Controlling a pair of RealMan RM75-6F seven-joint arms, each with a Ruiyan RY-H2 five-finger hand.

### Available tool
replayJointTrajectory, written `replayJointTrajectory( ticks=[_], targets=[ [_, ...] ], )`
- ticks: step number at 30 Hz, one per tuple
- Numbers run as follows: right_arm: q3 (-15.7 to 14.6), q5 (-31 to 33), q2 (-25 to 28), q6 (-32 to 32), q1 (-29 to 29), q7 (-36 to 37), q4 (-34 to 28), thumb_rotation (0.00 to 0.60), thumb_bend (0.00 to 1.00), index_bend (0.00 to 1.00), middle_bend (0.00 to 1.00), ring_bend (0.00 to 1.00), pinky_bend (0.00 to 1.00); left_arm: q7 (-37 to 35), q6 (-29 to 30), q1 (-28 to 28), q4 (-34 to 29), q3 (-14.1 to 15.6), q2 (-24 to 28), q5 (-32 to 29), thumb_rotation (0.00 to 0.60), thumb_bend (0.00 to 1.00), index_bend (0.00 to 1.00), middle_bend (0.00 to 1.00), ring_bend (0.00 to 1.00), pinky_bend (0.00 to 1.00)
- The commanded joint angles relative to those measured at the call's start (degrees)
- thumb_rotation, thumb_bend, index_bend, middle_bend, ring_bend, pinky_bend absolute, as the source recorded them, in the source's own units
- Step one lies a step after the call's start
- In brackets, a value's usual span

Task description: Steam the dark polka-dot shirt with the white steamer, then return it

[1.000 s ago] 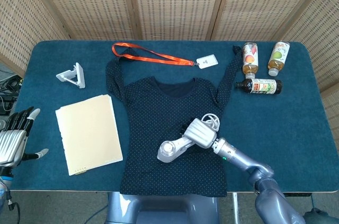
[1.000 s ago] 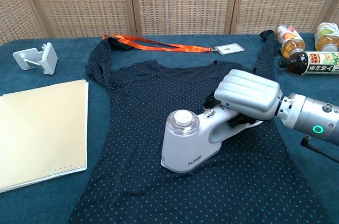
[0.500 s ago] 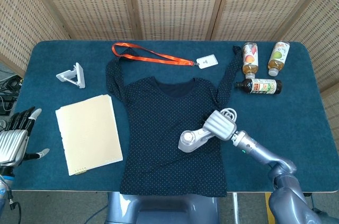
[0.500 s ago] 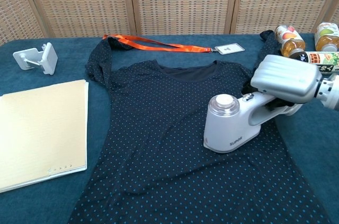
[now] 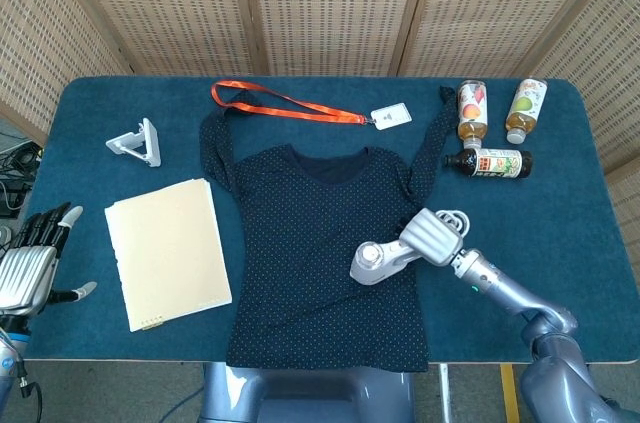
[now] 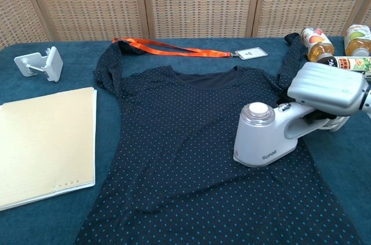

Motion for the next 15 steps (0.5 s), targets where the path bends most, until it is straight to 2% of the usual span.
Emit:
replayJointTrajectory(
  ticks=[1,15],
  targets=[
    [-1.2,-1.4,-1.0,2.6,0.4,-0.1,-0.9,0.600,1.00,0.91,0.72,0.78,0.95,0.0,0.1,0.0,0.0,0.0,0.0,0.2,0.600,0.00,0.00,0.00,0.00,0.00],
    [-6.2,-7.4,-4.3,10.0,1.9,-3.4,-3.3,0.600,1.00,0.92,0.72,0.79,0.95,0.0,0.2,0.1,0.2,0.4,0.0,0.6,0.600,0.00,0.00,0.00,0.00,0.00]
  ],
)
